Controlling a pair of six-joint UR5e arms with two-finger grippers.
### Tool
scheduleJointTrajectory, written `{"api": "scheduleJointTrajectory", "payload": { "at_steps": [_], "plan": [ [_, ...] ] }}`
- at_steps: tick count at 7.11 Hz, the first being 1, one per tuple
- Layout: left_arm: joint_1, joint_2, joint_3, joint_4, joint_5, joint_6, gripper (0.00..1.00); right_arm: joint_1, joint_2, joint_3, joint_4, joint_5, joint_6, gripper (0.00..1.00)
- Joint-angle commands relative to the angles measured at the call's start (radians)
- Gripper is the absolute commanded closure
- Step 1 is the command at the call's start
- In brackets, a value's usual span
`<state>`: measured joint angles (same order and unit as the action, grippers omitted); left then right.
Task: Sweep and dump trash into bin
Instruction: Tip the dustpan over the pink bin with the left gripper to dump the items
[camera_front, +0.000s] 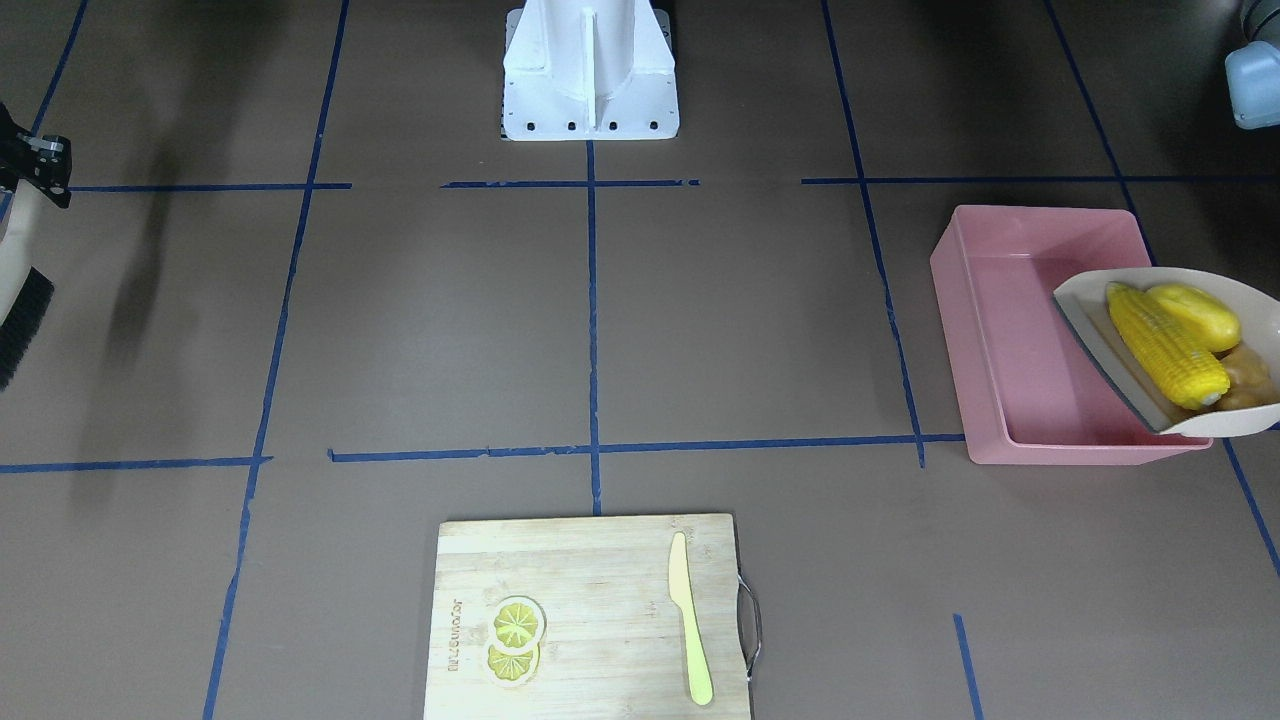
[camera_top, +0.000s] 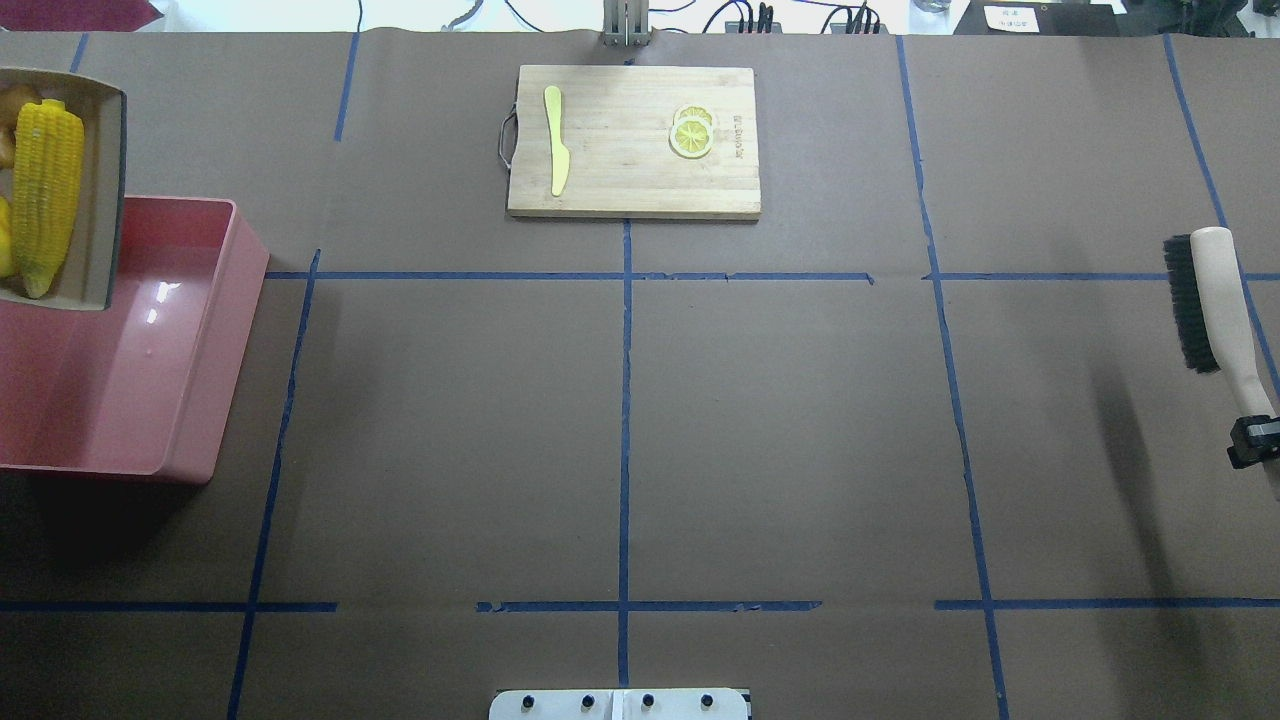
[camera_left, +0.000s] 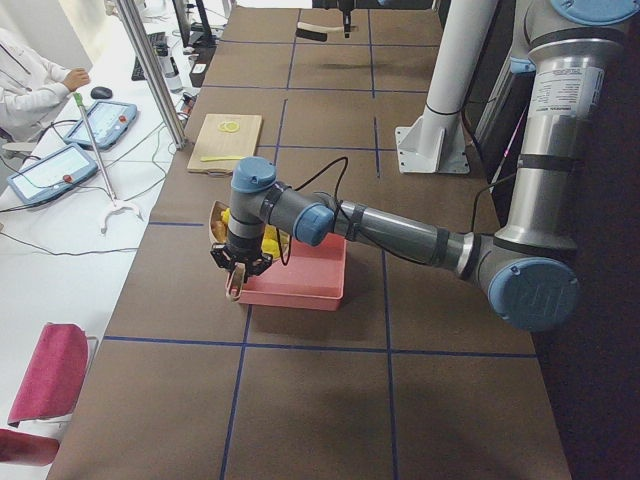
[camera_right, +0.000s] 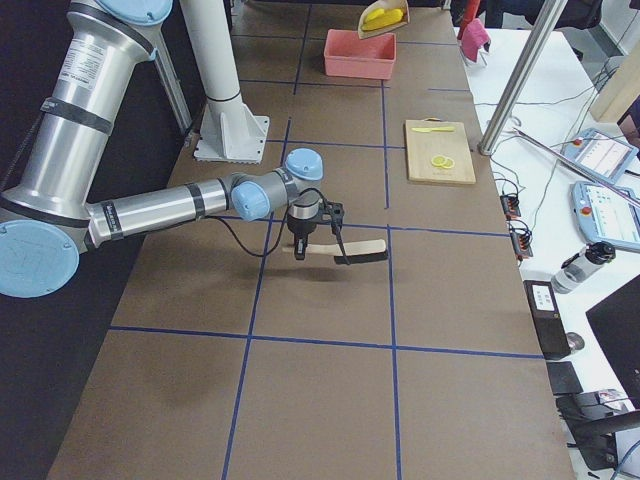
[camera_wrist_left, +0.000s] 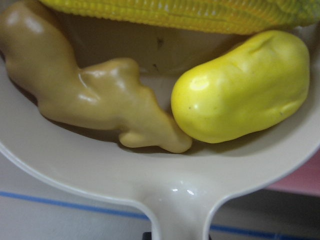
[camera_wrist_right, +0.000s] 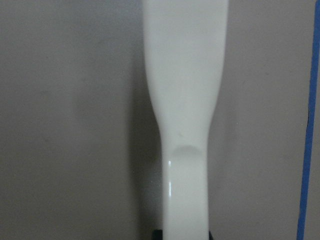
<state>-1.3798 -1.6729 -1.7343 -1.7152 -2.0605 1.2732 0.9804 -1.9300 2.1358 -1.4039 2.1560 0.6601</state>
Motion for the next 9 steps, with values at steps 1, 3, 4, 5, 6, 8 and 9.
{"api": "scheduleJointTrajectory", "payload": {
  "at_steps": [1, 3, 4, 5, 6, 8, 9],
  "plan": [
    [0.021, -0.019, -0.052, 0.083, 0.199, 0.2, 1.0, 0.0, 0.0, -0.004, 0.0, 0.001, 0.003, 1.0],
    [0.102, -0.013, -0.16, 0.199, 0.422, 0.207, 1.0, 0.0, 0.0, -0.004, 0.0, 0.001, 0.006, 1.0],
    [0.113, -0.013, -0.171, 0.23, 0.469, 0.206, 1.0, 0.0, 0.0, -0.004, 0.0, 0.001, 0.007, 1.0],
    [0.116, -0.013, -0.171, 0.232, 0.477, 0.206, 1.0, 0.0, 0.0, -0.005, 0.0, 0.001, 0.007, 1.0],
    [0.116, -0.013, -0.172, 0.232, 0.477, 0.207, 1.0, 0.0, 0.0, -0.005, 0.0, 0.001, 0.006, 1.0],
    [0.116, -0.005, -0.185, 0.232, 0.494, 0.222, 1.0, 0.0, 0.0, -0.002, 0.0, 0.001, 0.007, 1.0],
    [0.116, -0.01, -0.191, 0.239, 0.482, 0.228, 1.0, 0.0, 0.002, -0.002, 0.0, 0.001, 0.009, 1.0]
  ]
}}
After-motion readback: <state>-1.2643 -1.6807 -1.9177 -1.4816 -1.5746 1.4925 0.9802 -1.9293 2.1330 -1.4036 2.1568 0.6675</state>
